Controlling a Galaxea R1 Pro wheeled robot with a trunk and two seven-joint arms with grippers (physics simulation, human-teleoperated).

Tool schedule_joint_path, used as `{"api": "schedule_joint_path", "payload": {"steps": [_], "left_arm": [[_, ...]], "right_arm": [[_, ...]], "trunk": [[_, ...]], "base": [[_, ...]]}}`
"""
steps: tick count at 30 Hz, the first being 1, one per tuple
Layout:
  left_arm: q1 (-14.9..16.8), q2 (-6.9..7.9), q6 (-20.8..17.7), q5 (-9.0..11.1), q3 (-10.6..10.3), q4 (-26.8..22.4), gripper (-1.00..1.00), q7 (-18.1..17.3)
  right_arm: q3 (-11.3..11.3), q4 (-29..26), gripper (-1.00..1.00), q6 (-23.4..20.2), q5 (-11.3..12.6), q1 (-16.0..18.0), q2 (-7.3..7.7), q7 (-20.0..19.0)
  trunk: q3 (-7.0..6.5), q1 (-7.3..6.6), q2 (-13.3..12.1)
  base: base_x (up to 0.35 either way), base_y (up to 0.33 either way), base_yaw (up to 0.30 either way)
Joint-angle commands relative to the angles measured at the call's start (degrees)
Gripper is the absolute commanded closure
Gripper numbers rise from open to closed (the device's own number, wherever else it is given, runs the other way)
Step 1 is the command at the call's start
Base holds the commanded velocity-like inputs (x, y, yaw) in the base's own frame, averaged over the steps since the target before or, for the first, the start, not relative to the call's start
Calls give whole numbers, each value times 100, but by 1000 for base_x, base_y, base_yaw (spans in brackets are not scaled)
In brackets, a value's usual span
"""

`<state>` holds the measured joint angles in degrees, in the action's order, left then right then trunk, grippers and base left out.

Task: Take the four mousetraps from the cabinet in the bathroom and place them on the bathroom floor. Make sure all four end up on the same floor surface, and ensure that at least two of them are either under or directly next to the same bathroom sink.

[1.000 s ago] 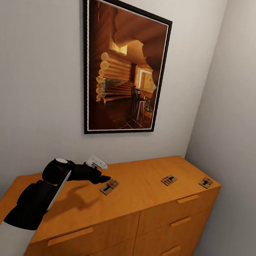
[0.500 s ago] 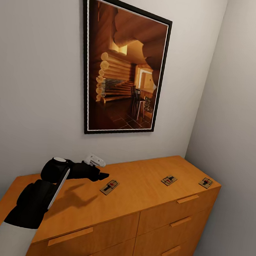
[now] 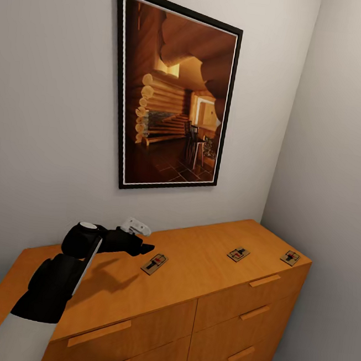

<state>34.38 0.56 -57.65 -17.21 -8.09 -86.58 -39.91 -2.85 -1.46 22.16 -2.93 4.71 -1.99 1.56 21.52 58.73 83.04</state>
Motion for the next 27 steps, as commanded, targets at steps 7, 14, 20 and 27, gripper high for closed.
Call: {"api": "schedule_joint_path", "payload": {"steps": [7,14,20,27], "left_arm": [[3,-7,-30,-137,-44,0,-100,-58],[1,-11,-35,-135,-276,8,-100,-67],[2,-11,-40,-130,-663,9,-100,-69],[6,-7,-43,-126,-743,23,-100,-79]], "right_arm": [[-23,5,100,16,-19,4,-11,19],[-23,5,100,16,-19,4,-12,19],[-23,5,100,16,-19,4,-12,19],[-22,5,100,16,-19,4,-9,19]], "trunk": [[7,0,4],[7,0,4],[7,0,4],[7,0,4]], "base": [[0,0,0],[0,0,0],[0,0,0],[0,0,0]]}}
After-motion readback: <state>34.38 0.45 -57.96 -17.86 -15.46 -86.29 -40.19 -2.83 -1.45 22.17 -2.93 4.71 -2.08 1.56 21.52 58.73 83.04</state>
